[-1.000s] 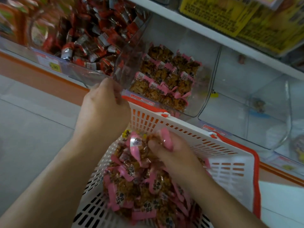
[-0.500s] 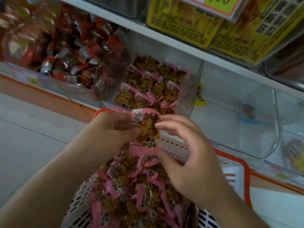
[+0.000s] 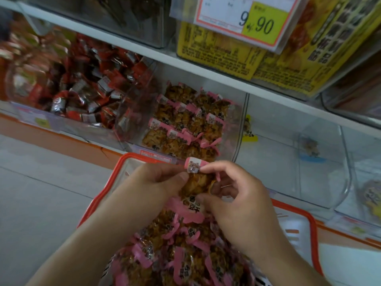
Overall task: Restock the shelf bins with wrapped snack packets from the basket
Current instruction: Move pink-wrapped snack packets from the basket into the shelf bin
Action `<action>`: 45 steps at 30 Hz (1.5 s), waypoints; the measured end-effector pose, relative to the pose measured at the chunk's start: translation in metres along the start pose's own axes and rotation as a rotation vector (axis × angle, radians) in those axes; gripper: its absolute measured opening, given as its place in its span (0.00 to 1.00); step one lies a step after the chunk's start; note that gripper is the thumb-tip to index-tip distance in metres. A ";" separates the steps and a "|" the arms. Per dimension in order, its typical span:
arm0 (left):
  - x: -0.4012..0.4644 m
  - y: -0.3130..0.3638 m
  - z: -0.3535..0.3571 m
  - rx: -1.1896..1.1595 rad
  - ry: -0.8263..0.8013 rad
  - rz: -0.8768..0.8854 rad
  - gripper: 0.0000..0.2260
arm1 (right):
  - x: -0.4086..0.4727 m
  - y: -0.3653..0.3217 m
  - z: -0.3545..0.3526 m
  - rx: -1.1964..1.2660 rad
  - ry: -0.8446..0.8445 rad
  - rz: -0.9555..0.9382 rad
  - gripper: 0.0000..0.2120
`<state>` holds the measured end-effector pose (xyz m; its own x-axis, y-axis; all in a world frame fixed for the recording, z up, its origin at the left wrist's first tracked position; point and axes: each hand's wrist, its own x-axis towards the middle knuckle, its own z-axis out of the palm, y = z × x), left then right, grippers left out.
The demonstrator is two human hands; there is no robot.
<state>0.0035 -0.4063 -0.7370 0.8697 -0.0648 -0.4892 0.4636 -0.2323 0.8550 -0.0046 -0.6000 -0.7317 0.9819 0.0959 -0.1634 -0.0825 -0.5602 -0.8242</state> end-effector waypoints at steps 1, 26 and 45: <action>0.001 0.000 -0.001 -0.030 0.032 -0.003 0.08 | 0.003 -0.003 -0.001 0.028 0.032 0.008 0.19; 0.008 -0.009 -0.024 0.368 0.341 -0.012 0.07 | 0.140 -0.010 0.056 -0.907 -0.017 0.049 0.11; -0.010 -0.023 -0.050 0.644 0.407 -0.193 0.15 | 0.016 0.080 0.143 -0.642 -0.533 0.158 0.40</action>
<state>-0.0068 -0.3519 -0.7429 0.8351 0.3656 -0.4110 0.5316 -0.7284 0.4323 -0.0203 -0.5261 -0.8779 0.7420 0.2620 -0.6171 0.0589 -0.9424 -0.3293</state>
